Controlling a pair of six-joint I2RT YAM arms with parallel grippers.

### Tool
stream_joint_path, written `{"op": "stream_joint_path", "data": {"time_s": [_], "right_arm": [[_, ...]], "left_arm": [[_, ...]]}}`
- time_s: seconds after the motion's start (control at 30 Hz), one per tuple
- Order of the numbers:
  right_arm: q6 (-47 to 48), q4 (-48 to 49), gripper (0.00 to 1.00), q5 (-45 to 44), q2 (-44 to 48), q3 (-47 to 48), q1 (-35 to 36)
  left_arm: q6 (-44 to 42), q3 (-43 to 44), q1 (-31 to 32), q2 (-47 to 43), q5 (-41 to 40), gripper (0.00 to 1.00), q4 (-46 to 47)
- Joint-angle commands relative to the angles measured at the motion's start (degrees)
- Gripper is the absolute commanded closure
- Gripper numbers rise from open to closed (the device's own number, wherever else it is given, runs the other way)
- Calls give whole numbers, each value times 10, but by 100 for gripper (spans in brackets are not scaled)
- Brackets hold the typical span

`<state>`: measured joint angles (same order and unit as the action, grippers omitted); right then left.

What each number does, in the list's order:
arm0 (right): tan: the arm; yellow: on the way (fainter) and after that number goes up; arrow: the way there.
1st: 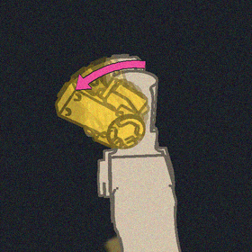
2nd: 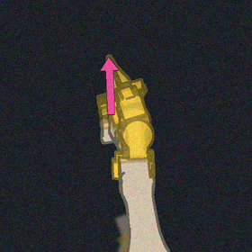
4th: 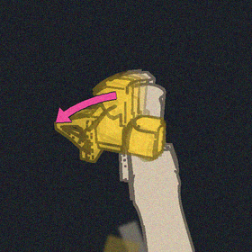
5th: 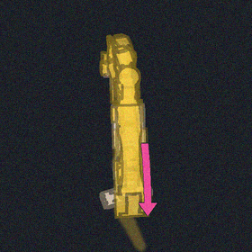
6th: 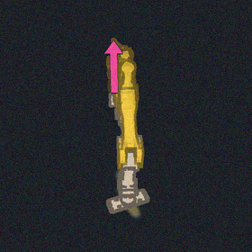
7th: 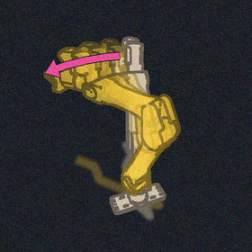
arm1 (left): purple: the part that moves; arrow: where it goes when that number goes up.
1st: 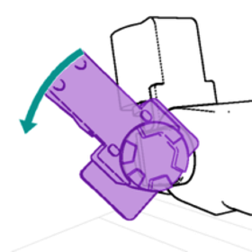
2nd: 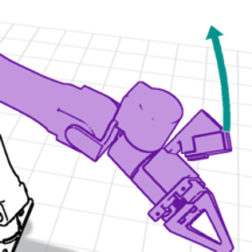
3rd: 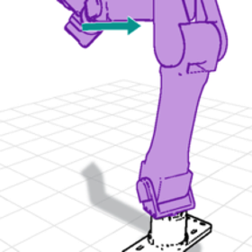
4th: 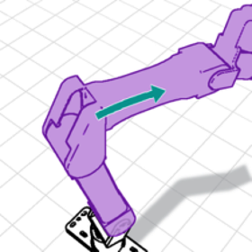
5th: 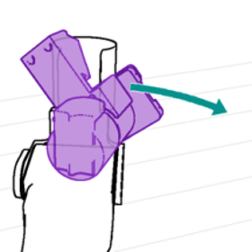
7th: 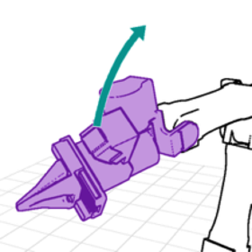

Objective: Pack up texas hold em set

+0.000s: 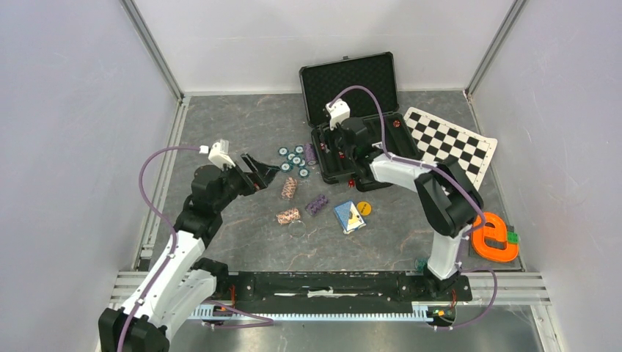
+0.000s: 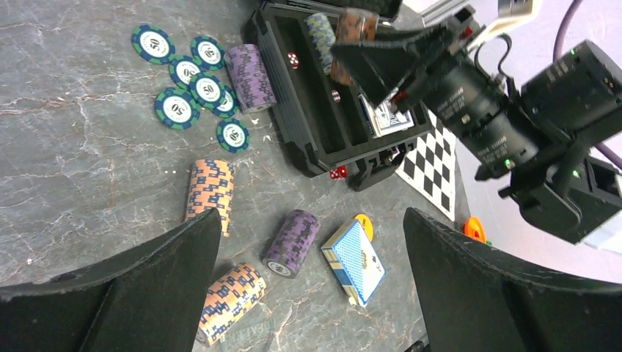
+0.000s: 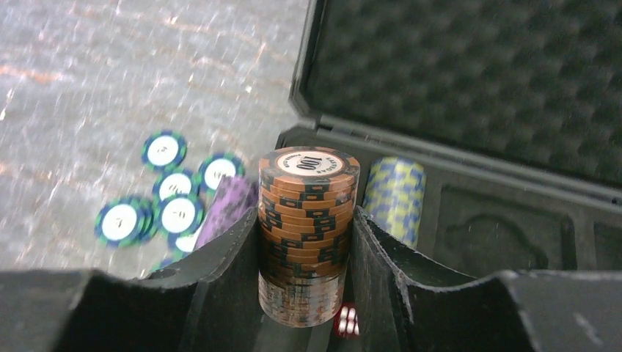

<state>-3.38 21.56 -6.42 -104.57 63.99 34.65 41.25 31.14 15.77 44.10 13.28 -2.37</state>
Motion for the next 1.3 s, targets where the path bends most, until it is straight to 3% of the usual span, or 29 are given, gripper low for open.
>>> {"op": "stream_joint_path", "data": {"time_s": [0.0, 0.17, 0.47, 0.7, 1.13, 1.27], "right_arm": [[-13, 127, 82, 10, -50, 82, -19], [-11, 109, 82, 16, -122, 168, -24], [-52, 91, 81, 11, -184, 206, -25], [-50, 37, 81, -14, -179, 195, -24], [-93, 1, 82, -43, -92, 92, -10], [-104, -35, 76, -46, -81, 91, -8]], "left_arm": [[3, -15, 0, -23, -29, 0, 42], [-5, -39, 0, -45, -56, 0, 50], [2, -44, 0, -44, -55, 0, 63], [4, -35, -1, -38, -35, 0, 62], [-1, -29, 0, -60, -30, 0, 27], [-3, -29, 0, -61, -30, 0, 27]]}}
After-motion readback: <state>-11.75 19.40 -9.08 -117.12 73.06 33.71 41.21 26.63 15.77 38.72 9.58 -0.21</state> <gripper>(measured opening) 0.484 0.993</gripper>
